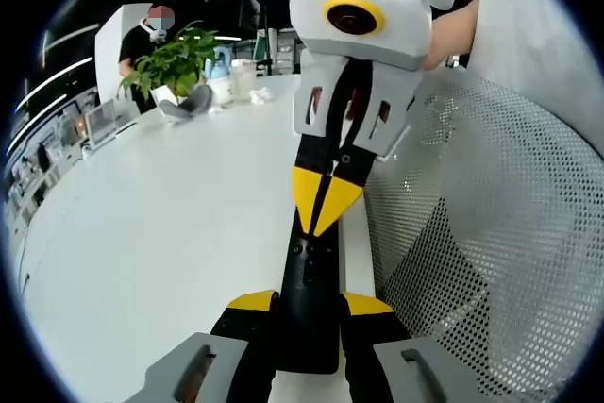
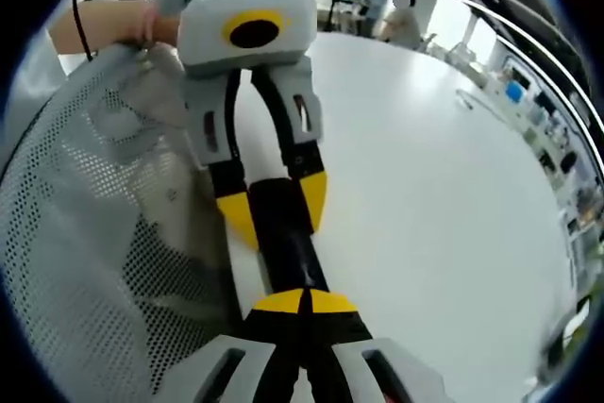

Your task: Press the specified remote control buttons in sequence, fully releasing each button before pressing the next.

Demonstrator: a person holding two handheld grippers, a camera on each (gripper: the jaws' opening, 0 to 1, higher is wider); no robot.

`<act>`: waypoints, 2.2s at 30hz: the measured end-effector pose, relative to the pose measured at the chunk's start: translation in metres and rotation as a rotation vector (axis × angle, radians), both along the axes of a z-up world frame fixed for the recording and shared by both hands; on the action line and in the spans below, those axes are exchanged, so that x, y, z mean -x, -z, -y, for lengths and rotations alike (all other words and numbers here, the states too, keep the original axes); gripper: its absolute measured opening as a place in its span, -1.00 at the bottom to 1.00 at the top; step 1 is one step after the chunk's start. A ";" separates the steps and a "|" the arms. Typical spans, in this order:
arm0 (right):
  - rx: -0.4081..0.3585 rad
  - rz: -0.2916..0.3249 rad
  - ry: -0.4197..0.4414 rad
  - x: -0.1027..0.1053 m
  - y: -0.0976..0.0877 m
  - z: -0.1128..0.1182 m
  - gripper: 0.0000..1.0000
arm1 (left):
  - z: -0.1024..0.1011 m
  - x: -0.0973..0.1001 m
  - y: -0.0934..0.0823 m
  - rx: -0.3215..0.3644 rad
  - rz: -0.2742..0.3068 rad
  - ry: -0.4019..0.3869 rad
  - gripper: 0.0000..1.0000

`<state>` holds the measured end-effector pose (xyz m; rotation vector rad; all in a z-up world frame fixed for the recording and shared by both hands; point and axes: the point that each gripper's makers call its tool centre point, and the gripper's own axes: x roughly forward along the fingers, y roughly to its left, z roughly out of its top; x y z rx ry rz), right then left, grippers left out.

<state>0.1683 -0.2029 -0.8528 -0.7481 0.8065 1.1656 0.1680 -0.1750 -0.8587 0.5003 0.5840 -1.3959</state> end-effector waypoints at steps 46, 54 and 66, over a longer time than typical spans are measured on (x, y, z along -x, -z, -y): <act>0.008 0.057 -0.077 0.014 0.001 -0.014 -1.00 | 0.000 0.000 0.000 0.002 -0.005 -0.004 -0.49; 0.029 0.077 -0.100 0.014 0.001 -0.014 -1.00 | 0.000 0.000 0.000 0.003 -0.005 -0.005 -0.48; 0.036 0.065 -0.112 0.014 0.001 -0.015 -1.00 | 0.000 0.000 0.000 0.005 -0.006 -0.003 -0.48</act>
